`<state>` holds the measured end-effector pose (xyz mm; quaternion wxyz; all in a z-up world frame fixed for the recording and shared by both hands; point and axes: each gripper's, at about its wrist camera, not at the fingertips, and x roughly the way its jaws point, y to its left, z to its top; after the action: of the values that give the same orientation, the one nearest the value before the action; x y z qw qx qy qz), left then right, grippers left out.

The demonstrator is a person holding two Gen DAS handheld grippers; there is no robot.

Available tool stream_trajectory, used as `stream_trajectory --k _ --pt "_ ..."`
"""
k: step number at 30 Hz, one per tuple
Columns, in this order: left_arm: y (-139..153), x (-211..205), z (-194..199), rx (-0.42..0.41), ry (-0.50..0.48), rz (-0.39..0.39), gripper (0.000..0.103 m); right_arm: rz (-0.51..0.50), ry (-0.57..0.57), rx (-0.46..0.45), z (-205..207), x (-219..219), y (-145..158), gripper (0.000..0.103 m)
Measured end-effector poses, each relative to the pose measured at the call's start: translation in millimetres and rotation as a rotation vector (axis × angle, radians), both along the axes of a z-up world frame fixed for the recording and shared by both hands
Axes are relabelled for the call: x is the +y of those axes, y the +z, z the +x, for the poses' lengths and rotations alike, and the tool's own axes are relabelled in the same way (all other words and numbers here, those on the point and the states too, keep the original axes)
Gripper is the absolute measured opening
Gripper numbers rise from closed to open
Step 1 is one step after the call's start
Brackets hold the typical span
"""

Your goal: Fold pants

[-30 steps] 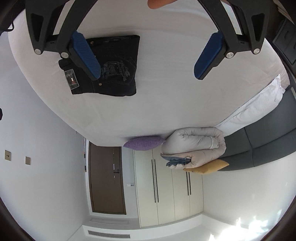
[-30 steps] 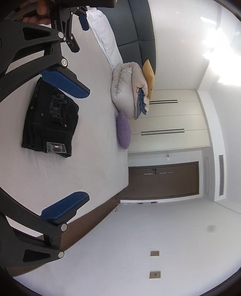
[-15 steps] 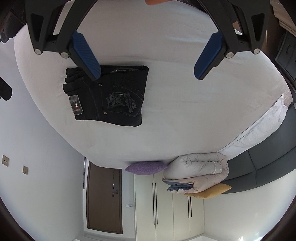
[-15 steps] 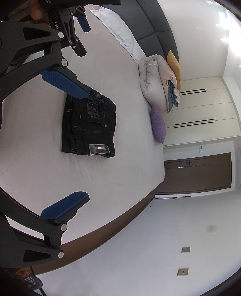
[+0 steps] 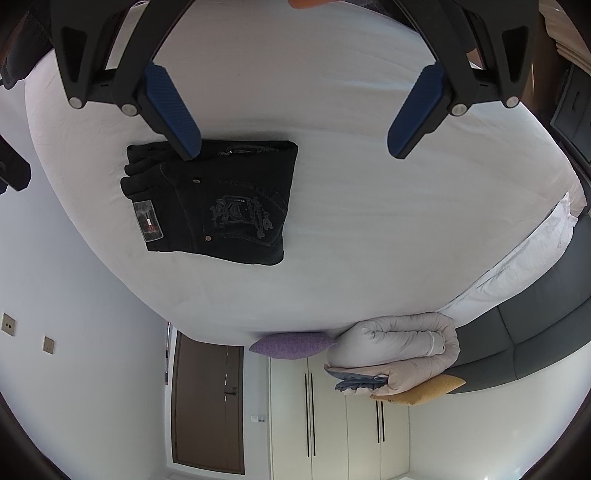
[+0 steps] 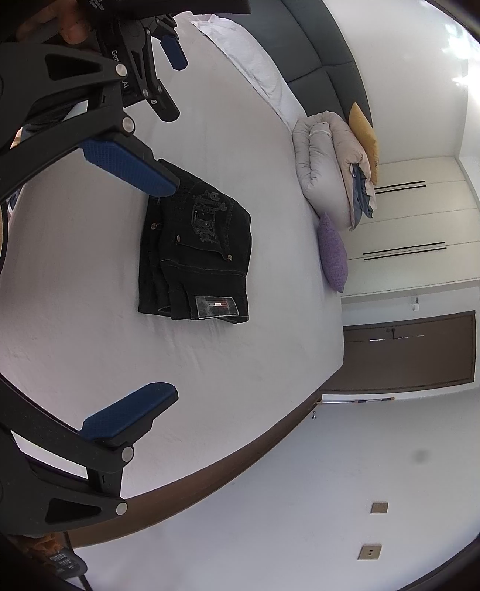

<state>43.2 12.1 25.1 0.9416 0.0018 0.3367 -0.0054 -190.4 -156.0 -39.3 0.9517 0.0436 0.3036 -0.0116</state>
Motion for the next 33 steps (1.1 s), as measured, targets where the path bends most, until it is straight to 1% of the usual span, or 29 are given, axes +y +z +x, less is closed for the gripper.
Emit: stream_trajectory --k 14,25,33 --pt "-0.7 -1.5 -1.3 0.002 0.003 0.001 0.103 0.017 -0.006 0.035 12.4 -1.8 -13.0 0.103" --pt "-9.1 0.5 -4.4 0.009 0.0 0.0 0.103 0.025 -0.006 0.054 18.0 5.3 -21.8 0.103" --pt "-9.1 1.3 -5.4 0.011 -0.001 0.001 0.103 0.026 -0.005 0.06 20.9 11.0 -26.5 0.103"
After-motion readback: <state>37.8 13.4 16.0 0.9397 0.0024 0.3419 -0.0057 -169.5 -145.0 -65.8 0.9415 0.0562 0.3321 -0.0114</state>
